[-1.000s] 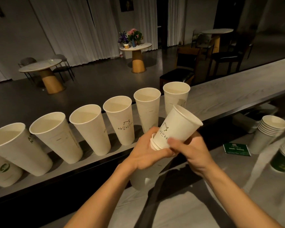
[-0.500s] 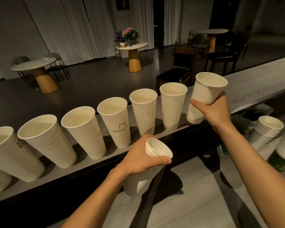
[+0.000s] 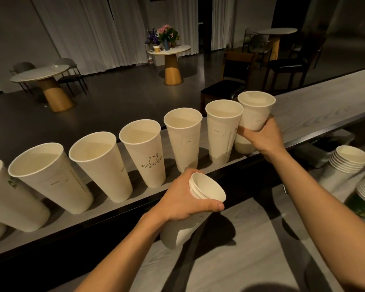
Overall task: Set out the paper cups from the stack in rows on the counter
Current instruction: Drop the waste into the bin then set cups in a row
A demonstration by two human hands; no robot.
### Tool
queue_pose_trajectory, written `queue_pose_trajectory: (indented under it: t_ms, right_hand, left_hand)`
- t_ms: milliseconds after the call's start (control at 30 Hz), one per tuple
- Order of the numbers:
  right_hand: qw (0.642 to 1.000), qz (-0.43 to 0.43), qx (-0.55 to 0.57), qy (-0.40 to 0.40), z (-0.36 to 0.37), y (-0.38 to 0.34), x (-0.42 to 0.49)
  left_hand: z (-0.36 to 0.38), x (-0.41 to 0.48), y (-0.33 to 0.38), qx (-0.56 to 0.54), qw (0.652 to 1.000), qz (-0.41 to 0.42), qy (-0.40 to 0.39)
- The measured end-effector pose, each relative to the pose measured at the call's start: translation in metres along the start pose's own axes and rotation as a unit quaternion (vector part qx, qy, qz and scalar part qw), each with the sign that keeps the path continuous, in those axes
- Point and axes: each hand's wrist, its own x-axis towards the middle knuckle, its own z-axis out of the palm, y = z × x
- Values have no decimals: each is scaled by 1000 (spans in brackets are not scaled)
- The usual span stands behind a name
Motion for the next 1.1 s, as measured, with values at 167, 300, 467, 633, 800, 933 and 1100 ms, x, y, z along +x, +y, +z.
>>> queue_pose_trajectory:
  t_ms: [167, 300, 467, 633, 800, 933, 1100]
  right_hand:
    - [998, 41, -29, -45, -10, 9, -5]
    - [991, 28, -132, 21, -32, -2, -45]
    - [972, -43, -201, -109, -32, -36, -137]
    - [930, -33, -319, -178, -22, -31, -158]
    - [951, -44, -274, -135, -30, -23, -154]
    - [966, -60, -225, -113, -33, -16, -147]
    - [973, -66, -186, -123, -35, -11, -141]
  left_hand:
    - [2, 2, 8, 11, 1000, 17, 6]
    - [5, 4, 14, 17, 1000, 23, 13]
    - [21, 11, 44, 23, 996, 85, 26]
    - [44, 17, 67, 82, 988, 133, 8]
    - [51, 18, 81, 82, 985, 149, 14]
    - [49, 22, 87, 86, 983, 160, 9]
    - [47, 27, 91, 88, 980, 179, -7]
